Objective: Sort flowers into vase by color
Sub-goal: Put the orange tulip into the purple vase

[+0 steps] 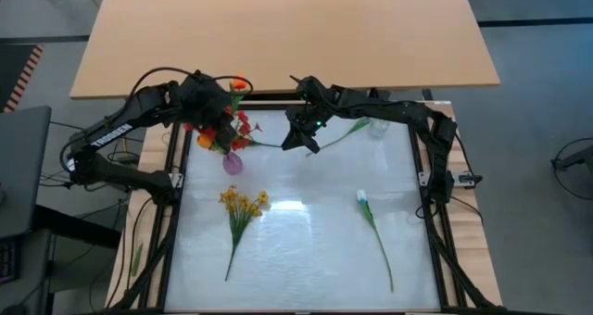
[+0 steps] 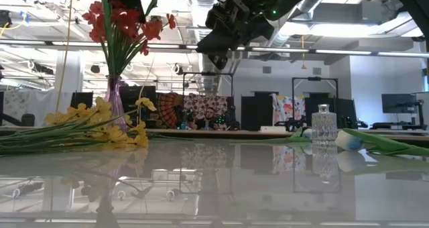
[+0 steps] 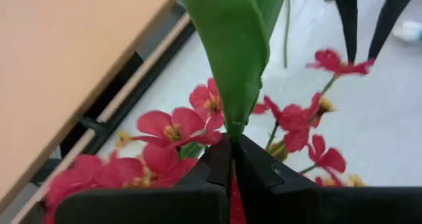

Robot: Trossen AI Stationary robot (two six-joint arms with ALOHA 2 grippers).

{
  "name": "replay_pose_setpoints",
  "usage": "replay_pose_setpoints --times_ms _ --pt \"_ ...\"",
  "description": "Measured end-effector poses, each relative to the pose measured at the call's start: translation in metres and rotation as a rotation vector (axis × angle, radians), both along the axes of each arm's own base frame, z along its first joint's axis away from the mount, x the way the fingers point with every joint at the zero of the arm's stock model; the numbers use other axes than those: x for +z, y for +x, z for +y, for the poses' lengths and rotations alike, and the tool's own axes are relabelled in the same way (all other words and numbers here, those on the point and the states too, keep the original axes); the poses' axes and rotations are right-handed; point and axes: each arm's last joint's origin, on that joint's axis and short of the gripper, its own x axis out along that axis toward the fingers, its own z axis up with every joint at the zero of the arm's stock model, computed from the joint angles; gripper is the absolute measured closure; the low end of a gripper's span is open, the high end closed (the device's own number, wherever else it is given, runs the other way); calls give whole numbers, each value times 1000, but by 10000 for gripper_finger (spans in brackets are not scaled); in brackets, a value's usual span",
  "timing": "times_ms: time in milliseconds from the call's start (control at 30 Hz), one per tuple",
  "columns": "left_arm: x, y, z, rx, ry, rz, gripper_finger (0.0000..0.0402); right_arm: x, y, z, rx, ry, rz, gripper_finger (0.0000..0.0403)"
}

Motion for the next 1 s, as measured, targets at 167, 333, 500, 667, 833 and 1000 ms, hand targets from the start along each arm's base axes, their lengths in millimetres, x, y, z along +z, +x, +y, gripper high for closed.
replay_pose_setpoints --times_ms 167,333,500,667,833,1000 --pt "10 -9 -10 33 50 -59 401 0 0 0 3 -4 2 317" --pt "13 -13 -19 54 55 -82 401 -1 -1 0 5 -10 0 317" --pt "-1 -6 -25 54 58 -74 401 -1 -1 -1 9 -17 -3 317" --pt "-27 -4 -31 63 64 -121 401 -1 -2 -3 4 -14 3 317" --pt "-35 -14 -34 91 43 -143 401 -1 -3 -3 2 -11 8 317" --pt "-33 -25 -38 97 42 -173 401 -1 -5 -8 -11 -11 8 317"
